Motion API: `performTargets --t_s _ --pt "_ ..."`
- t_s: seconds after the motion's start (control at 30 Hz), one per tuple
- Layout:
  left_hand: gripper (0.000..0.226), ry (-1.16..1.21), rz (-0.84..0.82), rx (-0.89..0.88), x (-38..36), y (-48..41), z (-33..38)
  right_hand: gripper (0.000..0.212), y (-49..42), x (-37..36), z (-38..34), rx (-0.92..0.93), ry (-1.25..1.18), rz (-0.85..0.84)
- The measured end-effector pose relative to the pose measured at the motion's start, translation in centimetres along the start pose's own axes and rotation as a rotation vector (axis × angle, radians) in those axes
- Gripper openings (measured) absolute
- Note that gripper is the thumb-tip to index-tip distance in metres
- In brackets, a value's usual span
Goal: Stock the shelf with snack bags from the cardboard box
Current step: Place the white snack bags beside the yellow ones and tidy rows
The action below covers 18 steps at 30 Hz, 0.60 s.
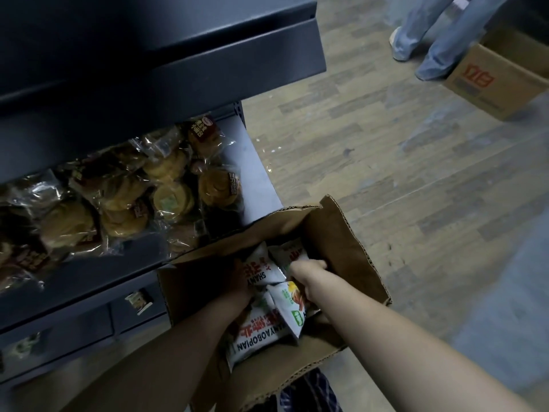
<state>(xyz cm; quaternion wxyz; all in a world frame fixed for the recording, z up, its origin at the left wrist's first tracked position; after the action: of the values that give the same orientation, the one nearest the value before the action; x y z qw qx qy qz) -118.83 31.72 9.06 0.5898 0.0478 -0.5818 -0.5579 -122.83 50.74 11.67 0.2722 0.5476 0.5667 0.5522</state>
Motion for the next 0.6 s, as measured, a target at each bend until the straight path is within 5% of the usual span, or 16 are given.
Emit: performTargets --t_s 0.1,0.23,0.37,0.6 --pt "0.093 0.072 0.029 -0.125 1.5 1.5 1.4 0.049 1.1 0.7 -1.2 0.084 -0.16 -0.06" --pt "0.078 0.117 0.013 -0.143 2.8 3.3 2.2 0.007 3.1 2.9 -1.6 0.09 -0.256 -0.056" --pt "0.074 0.241 -0.046 -0.221 4.6 6.0 3.7 0.017 5.8 3.6 -2.1 0.111 -0.327 -0.143" --pt "0.074 0.286 0.052 -0.555 9.5 11.9 8.8 0.038 12.9 1.1 -4.0 0.161 -0.455 -0.736"
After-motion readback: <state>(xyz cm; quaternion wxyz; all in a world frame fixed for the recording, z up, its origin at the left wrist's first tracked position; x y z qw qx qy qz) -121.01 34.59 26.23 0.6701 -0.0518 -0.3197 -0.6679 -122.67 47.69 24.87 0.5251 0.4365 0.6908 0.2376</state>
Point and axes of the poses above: each hand's wrist, its own y-axis away from the middle knuckle, its own x-axis out of the back of the hand, z = x × y, the point moved 9 cm from there along -y, towards the middle knuckle, and after that the axes turned 9 degrees about -y, right-handed, at the moved point
